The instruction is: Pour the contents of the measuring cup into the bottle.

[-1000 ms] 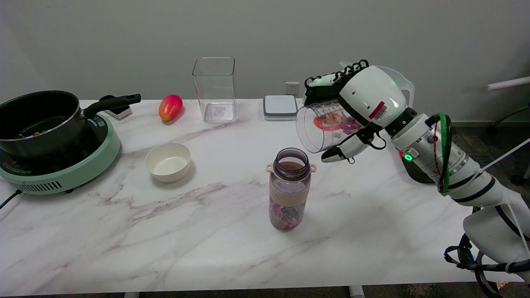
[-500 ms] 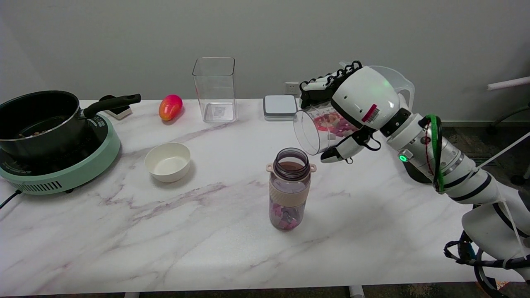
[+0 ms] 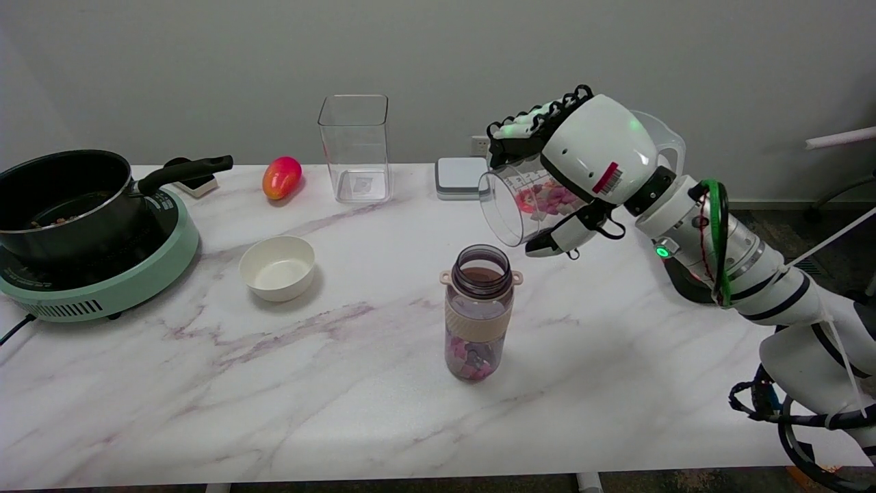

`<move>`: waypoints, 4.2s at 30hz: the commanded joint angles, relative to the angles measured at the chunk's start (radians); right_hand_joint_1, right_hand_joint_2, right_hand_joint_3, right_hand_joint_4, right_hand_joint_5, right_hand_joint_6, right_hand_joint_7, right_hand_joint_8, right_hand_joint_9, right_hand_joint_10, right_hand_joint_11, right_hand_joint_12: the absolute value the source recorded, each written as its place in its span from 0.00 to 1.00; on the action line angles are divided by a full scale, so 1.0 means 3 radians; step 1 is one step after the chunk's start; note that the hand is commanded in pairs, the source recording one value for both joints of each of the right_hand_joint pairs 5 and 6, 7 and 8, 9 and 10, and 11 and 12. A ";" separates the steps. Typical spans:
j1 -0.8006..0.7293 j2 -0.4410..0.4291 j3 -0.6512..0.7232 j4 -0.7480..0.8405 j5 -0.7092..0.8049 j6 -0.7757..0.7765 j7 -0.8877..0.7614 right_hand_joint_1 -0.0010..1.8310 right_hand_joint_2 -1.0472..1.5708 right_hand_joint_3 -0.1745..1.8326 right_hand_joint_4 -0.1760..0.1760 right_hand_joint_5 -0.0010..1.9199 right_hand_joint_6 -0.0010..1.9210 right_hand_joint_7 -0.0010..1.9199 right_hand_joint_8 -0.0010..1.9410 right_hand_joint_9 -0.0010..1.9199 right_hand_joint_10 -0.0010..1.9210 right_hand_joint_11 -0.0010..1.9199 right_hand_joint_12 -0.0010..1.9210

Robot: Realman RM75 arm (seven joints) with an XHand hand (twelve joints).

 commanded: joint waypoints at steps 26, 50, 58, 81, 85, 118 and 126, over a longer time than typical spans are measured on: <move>0.0151 0.0035 -0.0081 0.0005 0.0022 0.0366 -0.0532 0.72 0.93 0.25 0.50 0.88 0.88 0.80 0.79 0.75 0.75 0.67 0.67; 0.0089 -0.0014 -0.0030 0.0005 0.0006 0.0371 -0.0504 0.72 0.93 0.25 0.50 0.89 0.89 0.80 0.79 0.75 0.75 0.67 0.67; 0.0082 -0.0014 -0.0002 0.0005 -0.0064 0.0376 -0.0483 0.72 0.94 0.24 0.50 0.89 0.89 0.80 0.79 0.75 0.75 0.67 0.67; 0.0105 -0.0009 -0.0023 0.0005 -0.0237 0.0366 -0.0472 0.70 0.95 0.23 0.50 0.91 0.91 0.81 0.80 0.75 0.75 0.67 0.67; 0.0110 -0.0009 -0.0014 0.0005 -0.0289 0.0366 -0.0472 0.70 0.95 0.23 0.50 0.91 0.91 0.81 0.80 0.75 0.75 0.67 0.67; 0.0163 0.0054 -0.0097 0.0005 -0.0550 0.0320 -0.0453 0.67 0.98 0.22 0.50 0.93 0.93 0.82 0.81 0.76 0.76 0.68 0.68; 0.0170 0.0056 -0.0083 0.0005 -0.0554 0.0315 -0.0453 0.67 0.98 0.22 0.50 0.93 0.93 0.82 0.81 0.76 0.76 0.68 0.68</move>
